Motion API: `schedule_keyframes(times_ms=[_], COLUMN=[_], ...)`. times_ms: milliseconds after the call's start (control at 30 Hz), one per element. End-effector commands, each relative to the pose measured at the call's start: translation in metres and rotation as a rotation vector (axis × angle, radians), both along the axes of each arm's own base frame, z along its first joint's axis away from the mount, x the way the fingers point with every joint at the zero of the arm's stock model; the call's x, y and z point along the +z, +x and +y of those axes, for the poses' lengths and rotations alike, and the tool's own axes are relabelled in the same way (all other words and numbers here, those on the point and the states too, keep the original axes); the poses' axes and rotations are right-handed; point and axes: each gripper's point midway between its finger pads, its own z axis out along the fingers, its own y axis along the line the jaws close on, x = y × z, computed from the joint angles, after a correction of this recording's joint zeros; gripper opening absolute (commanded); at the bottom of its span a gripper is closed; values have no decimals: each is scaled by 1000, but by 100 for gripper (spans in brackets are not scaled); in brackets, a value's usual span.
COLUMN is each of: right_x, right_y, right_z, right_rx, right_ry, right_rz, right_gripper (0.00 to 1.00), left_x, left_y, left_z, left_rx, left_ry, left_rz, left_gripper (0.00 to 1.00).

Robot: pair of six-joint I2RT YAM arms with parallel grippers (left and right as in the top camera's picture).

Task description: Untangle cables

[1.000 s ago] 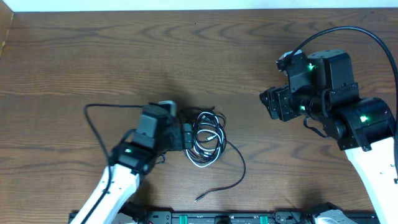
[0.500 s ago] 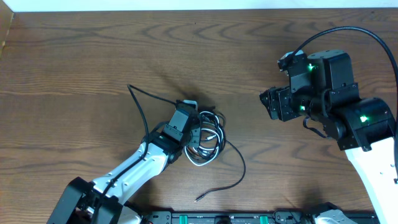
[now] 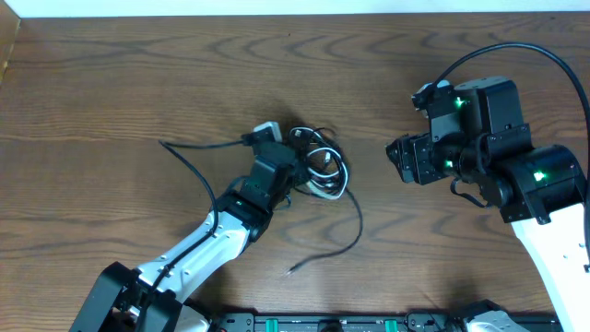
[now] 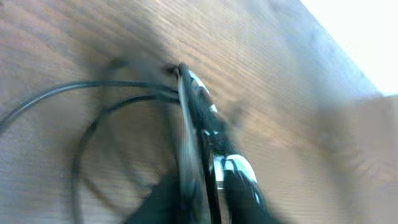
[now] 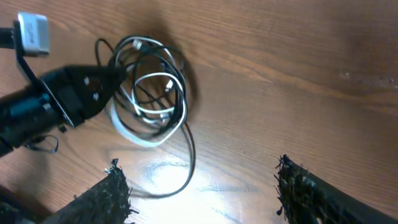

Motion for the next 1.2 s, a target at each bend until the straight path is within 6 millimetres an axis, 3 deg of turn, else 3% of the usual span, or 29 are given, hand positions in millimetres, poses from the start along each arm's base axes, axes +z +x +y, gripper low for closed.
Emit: schedule_keyframes(times_ms=[0,67,267,367,400,467,533,633,700,767,867,1000,1100,1167], right_x=[0,-1,0,-7,-11,-23,-36,-58,-76,-95,-125,-155,-167,-171], right_y=[-2,-4,-16,-17,-17,-17,-20,-24,-20,-15,-11,-11,-14,-17], right_z=[-2,0,21,28,29,34,43,61,67,70,74,83,99,112], right_rx=[-9,-1,80,104,109,123,155,178,99,-20,-216,-350,-346,-307], right_ry=[-1,10,112,128,127,129,153,227,269,315,381,415,444,466], right_rz=[8,16,65,76,79,94,124,187,249,329,472,608,681,714], right_gripper=[77,80,73,59,63,80,84,68,46,33,32,30,32,40], left_x=[9,11,39,57,63,75,85,97,100,99,95,92,90,87], left_y=[8,9,7,0,-3,-9,-14,-22,-27,-30,-32,-33,-34,-36], left_z=[3,4,4,13,17,27,37,52,57,62,62,63,63,64], left_rx=[102,75,-71,-140,-156,-169,-154,-125,-116,-103,-105,-107,-108,-110], left_ry=[-87,-63,-10,84,113,152,164,165,168,182,187,191,195,200], left_rz=[13,-2,-102,-174,-195,-224,-236,-243,-241,-231,-214,-204,-193,-180], left_gripper=[78,100,100,100,99,99,100,99,100,100,100,100,99,99])
